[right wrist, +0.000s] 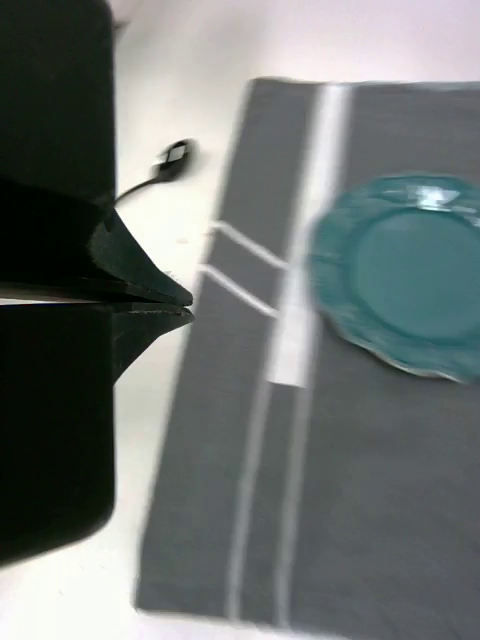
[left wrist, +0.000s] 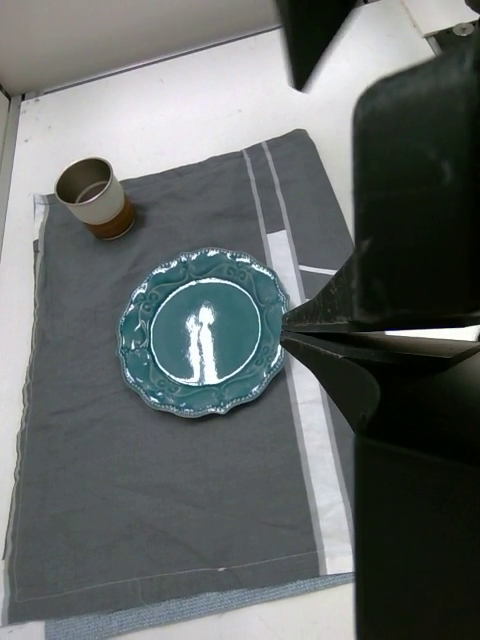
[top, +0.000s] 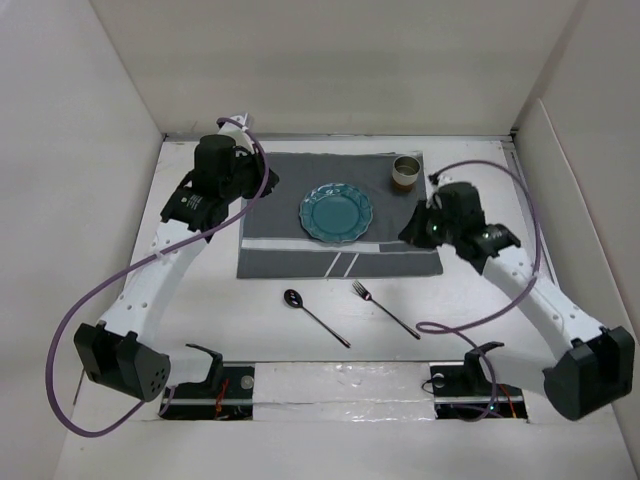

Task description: Set the dinner table for one person

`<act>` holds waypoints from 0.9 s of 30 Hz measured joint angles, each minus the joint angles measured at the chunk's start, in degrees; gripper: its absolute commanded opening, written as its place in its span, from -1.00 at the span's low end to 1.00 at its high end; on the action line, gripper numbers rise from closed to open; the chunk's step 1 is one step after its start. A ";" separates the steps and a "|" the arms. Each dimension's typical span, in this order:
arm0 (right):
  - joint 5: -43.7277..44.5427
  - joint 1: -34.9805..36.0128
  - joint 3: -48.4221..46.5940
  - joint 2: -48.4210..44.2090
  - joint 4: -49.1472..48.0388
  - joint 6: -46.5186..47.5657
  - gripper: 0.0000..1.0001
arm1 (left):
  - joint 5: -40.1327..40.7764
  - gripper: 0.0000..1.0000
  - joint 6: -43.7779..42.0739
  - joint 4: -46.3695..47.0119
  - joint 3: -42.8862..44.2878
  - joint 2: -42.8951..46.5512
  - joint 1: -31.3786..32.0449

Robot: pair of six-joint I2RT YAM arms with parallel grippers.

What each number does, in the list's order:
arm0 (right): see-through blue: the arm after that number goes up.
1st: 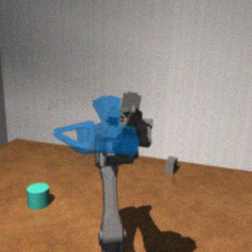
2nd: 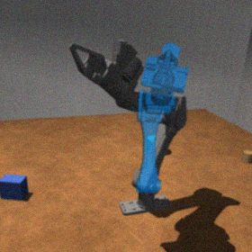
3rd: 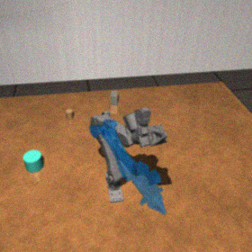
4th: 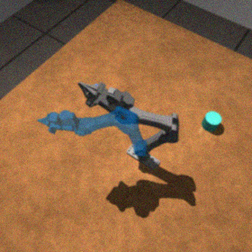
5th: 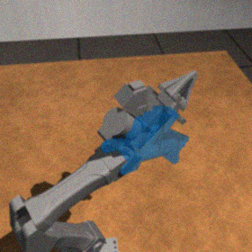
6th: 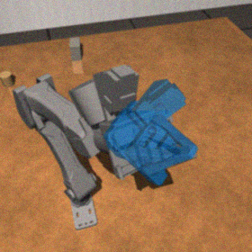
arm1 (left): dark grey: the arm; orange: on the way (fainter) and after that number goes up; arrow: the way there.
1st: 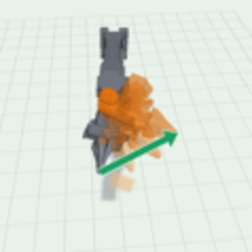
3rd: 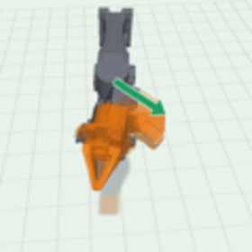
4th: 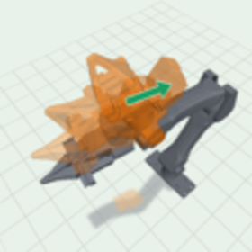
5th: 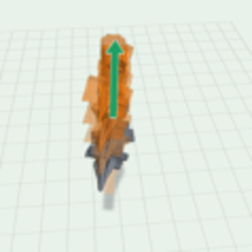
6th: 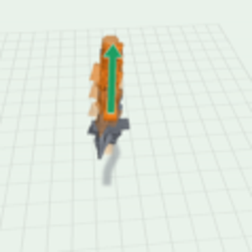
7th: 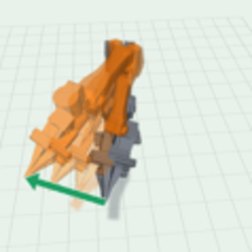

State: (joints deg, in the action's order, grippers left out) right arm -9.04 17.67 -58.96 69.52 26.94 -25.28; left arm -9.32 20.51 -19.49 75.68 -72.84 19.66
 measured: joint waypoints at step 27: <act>16.13 28.94 8.79 19.82 10.58 -2.93 -0.34 | 1.07 -0.74 -1.16 -0.11 -0.28 -0.24 0.00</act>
State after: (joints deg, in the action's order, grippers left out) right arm 7.09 46.61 -50.17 89.34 37.52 -28.21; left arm -8.25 19.35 -19.59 75.40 -73.08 19.66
